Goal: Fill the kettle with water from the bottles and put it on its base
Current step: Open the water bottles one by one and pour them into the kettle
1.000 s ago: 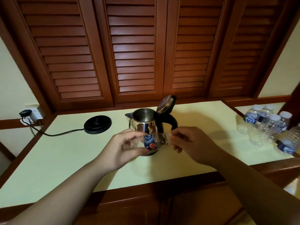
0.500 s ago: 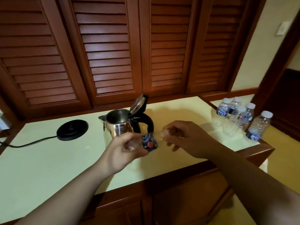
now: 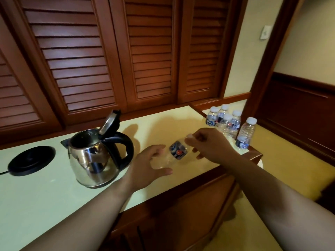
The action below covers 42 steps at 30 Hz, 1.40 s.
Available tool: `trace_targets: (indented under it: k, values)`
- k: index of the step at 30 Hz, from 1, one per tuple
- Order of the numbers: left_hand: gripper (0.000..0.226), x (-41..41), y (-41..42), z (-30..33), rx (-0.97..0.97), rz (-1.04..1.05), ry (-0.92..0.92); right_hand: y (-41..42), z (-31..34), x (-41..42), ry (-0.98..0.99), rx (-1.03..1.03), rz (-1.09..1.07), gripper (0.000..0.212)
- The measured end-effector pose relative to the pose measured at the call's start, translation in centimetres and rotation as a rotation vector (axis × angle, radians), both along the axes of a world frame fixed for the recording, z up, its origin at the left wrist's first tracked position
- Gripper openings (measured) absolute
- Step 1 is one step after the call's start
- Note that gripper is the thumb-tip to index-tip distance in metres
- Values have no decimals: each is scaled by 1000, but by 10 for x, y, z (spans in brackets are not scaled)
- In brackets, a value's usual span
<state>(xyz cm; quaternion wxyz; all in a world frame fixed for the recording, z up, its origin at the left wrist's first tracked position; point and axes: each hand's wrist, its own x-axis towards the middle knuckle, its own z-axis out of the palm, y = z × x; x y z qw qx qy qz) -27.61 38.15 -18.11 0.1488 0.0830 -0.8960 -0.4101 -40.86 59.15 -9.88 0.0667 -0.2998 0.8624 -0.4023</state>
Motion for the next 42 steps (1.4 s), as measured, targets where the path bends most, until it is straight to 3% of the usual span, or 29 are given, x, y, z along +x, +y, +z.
trace_targets:
  k: [3,7,16,29,36,42]
  values:
    - [92,-27,1,-28,-152,-23,-171,26,7,-29,127,67,-141,24]
    - [84,-40,2,-60,-500,-75,-379,60,16,-61,307,198,-334,27]
    - [77,-35,0,-60,-440,-80,-332,78,25,-87,273,530,-501,35]
    - [78,-34,0,-57,-405,-81,-334,76,21,-99,248,492,-534,36]
    - [71,-19,-4,-40,-221,-52,-252,76,13,-84,502,504,-475,50]
    - [59,15,-18,-22,-327,-15,-124,40,-20,-31,562,472,-282,54]
